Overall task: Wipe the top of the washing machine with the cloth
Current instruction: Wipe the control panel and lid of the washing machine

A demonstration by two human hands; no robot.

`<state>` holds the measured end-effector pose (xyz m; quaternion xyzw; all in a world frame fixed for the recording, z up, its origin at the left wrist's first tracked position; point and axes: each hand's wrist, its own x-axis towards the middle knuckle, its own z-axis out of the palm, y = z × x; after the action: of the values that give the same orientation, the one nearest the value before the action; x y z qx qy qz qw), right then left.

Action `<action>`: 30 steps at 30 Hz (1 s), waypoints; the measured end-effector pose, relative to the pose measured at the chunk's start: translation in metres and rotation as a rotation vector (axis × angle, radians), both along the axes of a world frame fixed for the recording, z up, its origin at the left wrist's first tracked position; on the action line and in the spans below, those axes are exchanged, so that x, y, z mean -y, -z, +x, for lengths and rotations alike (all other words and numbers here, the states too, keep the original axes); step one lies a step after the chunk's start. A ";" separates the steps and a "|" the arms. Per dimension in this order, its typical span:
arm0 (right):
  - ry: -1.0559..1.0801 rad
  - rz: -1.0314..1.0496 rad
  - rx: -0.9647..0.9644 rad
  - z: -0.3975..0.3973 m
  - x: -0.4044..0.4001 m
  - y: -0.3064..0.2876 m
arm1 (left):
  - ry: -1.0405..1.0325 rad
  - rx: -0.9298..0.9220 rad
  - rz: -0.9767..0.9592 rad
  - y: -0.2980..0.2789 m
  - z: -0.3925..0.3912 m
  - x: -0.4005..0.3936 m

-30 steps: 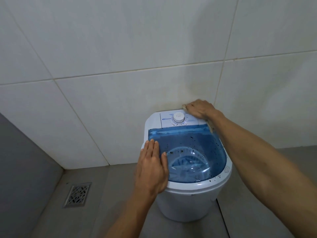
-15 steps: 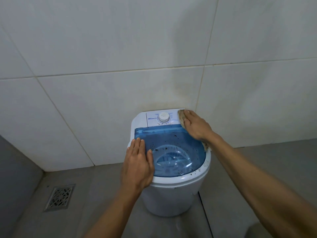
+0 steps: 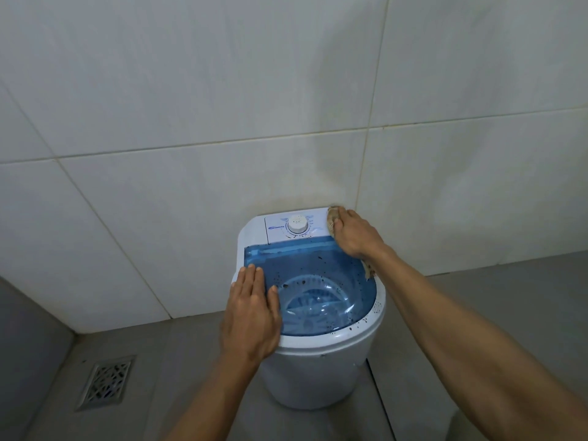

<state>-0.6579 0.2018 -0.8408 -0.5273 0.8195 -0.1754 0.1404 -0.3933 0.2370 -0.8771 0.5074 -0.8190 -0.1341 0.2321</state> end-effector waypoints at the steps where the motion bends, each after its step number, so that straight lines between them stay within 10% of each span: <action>1: 0.002 -0.005 0.003 0.000 0.002 -0.001 | -0.001 -0.001 -0.002 0.001 0.000 0.000; 30: 0.166 -0.102 0.010 0.011 -0.019 0.004 | -0.006 -0.035 -0.014 0.005 0.000 0.002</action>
<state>-0.6471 0.2205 -0.8449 -0.4632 0.8495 -0.2307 0.1024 -0.3932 0.2351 -0.8823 0.5059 -0.8141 -0.1363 0.2504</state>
